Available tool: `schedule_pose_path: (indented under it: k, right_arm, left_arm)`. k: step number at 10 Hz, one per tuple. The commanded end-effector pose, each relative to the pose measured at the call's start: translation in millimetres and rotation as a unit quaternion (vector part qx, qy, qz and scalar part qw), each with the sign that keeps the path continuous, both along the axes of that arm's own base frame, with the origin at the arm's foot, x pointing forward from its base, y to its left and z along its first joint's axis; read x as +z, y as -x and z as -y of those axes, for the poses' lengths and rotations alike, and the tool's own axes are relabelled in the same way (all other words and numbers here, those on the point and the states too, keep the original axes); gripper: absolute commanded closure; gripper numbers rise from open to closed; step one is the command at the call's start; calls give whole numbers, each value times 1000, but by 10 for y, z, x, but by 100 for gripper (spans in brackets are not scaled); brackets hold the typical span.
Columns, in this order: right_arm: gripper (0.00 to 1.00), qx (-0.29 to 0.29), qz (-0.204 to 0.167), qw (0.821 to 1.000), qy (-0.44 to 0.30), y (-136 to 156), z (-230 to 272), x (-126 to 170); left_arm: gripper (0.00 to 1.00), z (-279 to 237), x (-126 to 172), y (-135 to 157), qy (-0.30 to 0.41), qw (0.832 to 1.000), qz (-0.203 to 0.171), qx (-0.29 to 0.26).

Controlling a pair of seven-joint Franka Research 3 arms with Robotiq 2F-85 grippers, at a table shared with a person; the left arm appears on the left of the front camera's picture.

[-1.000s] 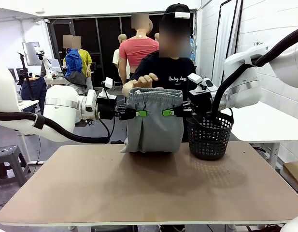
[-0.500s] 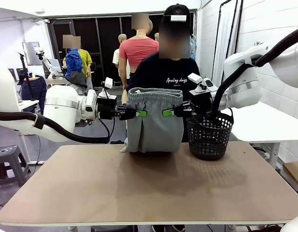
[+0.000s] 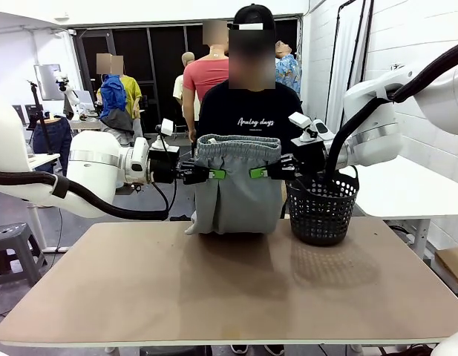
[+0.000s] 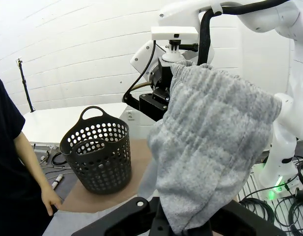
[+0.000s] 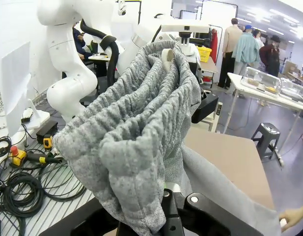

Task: Fold the training pants.
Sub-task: Release the ends of the Training pants and then grab the overlapped ends.

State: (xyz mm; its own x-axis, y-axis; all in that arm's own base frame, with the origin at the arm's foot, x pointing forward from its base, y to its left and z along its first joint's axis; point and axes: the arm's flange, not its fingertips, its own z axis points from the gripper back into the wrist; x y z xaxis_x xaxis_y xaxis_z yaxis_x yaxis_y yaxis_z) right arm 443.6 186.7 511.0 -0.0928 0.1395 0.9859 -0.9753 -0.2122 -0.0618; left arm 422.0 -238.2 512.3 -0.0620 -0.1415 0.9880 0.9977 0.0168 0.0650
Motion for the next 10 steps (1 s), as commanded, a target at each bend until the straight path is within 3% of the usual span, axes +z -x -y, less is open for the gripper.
schedule_pose_path:
  k: [1, 10]
  right_arm:
    - [100, 2, 1, 1000, -16, 15, 9, -14]
    - [100, 2, 1, 1000, -16, 15, 9, -14]
  left_arm:
    - [100, 17, 37, 6, 8, 1000, 0, 5]
    - [100, 17, 37, 6, 8, 1000, 0, 5]
